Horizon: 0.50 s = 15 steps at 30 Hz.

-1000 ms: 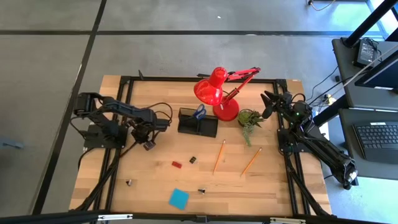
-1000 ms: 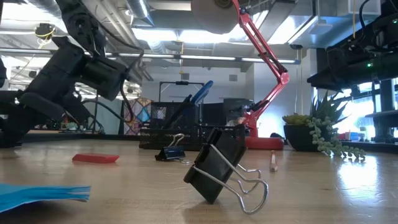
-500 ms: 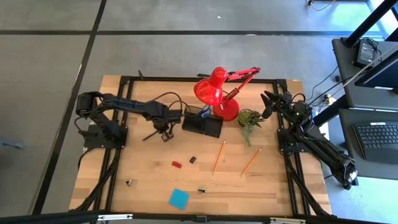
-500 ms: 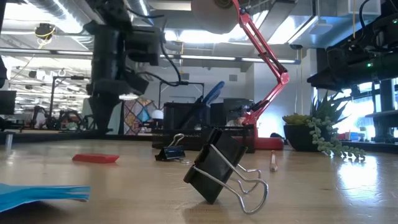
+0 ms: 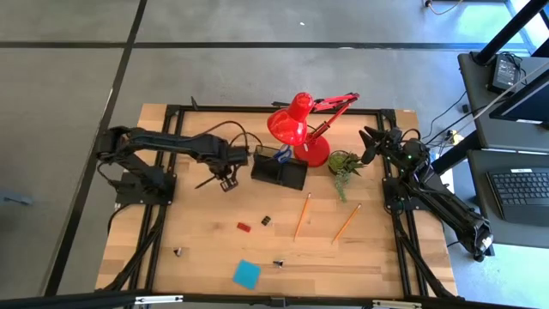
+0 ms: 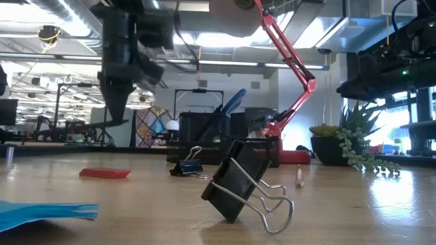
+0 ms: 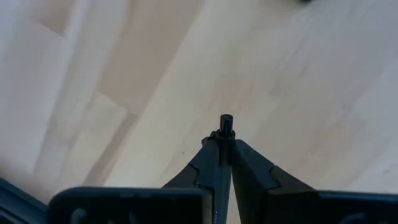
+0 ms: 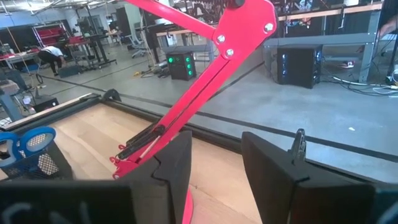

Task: Pick and place office supplies into organizer
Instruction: Put the black pen into the black desk organizer

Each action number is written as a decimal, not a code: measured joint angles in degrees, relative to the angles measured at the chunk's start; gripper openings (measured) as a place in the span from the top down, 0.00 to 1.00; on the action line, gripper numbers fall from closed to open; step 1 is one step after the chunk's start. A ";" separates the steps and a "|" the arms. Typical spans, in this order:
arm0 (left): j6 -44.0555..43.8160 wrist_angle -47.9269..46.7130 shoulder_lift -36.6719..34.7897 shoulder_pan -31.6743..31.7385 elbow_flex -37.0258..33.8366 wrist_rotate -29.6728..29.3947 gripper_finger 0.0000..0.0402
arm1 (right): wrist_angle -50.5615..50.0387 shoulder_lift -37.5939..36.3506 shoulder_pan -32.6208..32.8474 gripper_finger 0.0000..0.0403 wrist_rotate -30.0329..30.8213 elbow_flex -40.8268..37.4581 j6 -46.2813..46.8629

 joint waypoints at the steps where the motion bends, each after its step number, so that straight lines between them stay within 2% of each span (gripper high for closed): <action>1: -0.05 0.48 -1.35 -0.01 0.00 -0.63 0.94 | 0.01 0.00 0.01 0.64 0.00 0.01 0.00; 5: 1.12 4.35 -7.61 -0.01 -0.06 -3.04 0.94 | 0.01 0.00 0.02 0.64 0.00 0.00 0.00; 15: 12.98 26.13 -19.71 0.10 -4.97 -3.76 0.94 | 0.01 0.00 0.02 0.64 0.02 0.00 0.02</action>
